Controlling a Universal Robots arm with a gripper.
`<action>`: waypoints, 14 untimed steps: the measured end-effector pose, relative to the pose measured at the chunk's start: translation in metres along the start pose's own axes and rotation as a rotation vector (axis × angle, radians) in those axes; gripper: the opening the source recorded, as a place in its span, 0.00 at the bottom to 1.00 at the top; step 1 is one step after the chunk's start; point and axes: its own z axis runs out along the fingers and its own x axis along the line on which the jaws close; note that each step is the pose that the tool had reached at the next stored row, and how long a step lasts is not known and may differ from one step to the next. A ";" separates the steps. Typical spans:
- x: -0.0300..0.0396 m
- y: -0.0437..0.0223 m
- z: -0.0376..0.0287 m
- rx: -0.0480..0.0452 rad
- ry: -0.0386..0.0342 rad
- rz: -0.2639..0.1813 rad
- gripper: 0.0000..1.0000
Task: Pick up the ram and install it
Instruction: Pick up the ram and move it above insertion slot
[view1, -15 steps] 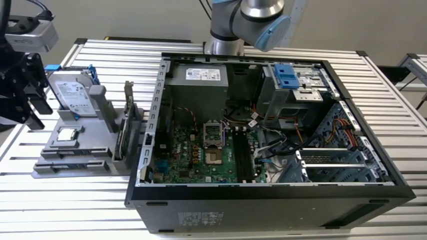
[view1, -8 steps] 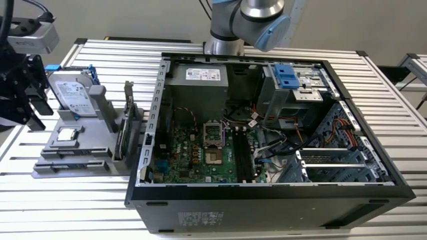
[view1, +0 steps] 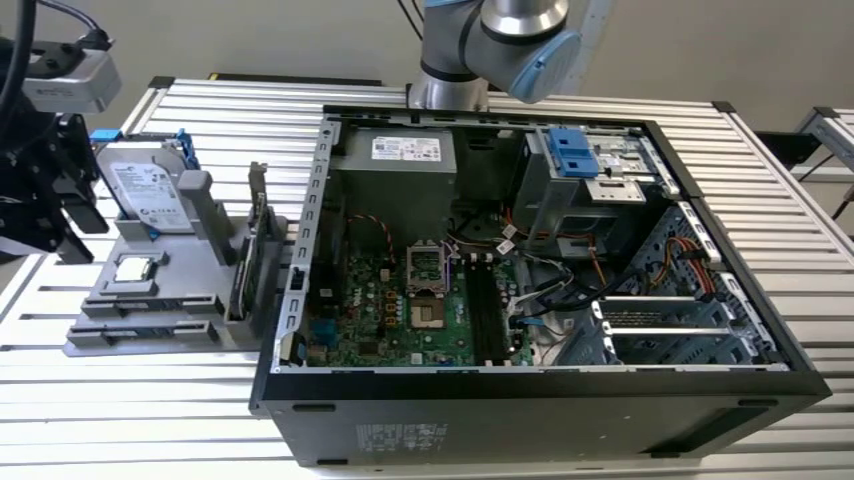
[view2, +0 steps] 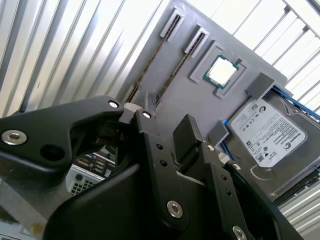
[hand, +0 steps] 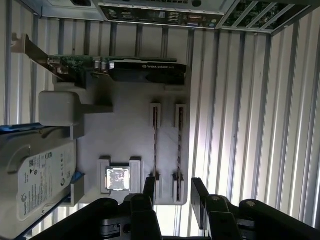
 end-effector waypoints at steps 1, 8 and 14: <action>0.0000 0.0000 0.0003 0.0001 -0.0001 -0.001 1.00; 0.0001 0.0000 0.0028 -0.0002 0.0000 -0.013 1.00; 0.0001 0.0000 0.0046 -0.0004 0.0001 -0.023 1.00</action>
